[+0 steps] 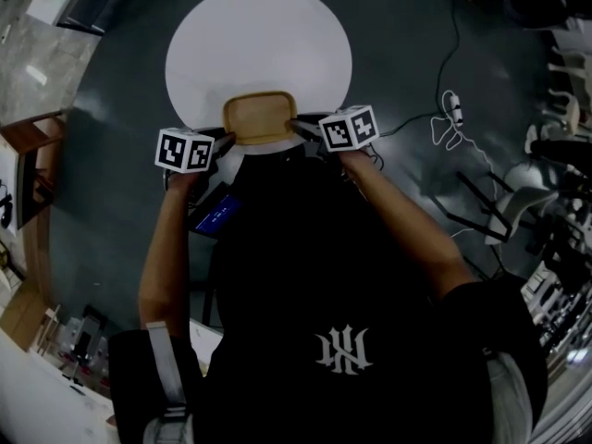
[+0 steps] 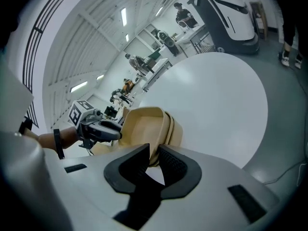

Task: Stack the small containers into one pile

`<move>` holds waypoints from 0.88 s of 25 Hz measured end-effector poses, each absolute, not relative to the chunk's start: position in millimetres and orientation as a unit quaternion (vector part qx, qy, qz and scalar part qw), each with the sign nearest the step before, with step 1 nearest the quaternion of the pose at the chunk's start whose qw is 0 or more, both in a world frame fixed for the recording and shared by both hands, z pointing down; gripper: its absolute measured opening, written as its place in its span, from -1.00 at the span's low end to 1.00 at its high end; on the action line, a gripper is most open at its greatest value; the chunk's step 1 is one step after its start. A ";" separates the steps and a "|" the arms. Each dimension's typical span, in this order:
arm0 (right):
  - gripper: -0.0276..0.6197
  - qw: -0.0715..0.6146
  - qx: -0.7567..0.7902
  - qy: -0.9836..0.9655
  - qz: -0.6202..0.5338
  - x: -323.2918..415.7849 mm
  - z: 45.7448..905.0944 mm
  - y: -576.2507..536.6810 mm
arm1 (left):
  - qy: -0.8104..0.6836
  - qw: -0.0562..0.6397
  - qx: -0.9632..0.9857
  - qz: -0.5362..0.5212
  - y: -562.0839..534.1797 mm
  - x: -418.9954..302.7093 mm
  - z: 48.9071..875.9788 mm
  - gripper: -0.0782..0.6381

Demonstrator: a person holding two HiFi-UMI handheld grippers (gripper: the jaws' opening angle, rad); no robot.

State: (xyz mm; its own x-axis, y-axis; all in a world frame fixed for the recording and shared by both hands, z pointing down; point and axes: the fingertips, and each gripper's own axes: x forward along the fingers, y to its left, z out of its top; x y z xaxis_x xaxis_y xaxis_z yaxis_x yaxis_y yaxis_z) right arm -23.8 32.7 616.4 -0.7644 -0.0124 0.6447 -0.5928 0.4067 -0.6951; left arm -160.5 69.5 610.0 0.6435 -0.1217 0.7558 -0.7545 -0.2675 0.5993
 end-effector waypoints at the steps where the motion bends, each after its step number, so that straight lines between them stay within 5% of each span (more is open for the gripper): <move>1: -0.66 0.289 0.190 -0.788 0.508 -23.1 618.0 32.8 | -0.299 0.526 0.738 0.300 68.1 -161.3 610.1 -0.50; 12: -0.66 0.214 0.202 -0.798 0.526 -16.2 588.5 6.6 | -0.344 0.456 0.788 0.231 39.2 -170.7 578.0 -0.65; 22: -0.70 0.212 0.178 -0.795 0.540 -24.8 603.9 17.7 | -0.341 0.472 0.779 0.233 45.8 -158.3 600.2 -0.74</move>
State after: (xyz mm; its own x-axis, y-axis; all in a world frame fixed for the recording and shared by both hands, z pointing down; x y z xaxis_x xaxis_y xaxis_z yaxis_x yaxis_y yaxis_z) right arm -24.8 17.7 603.9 -0.8470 -0.0543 0.5288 -0.5115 0.3537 -0.7831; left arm -158.3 45.8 600.2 0.6596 -0.3108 0.6843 -0.7505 -0.3224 0.5769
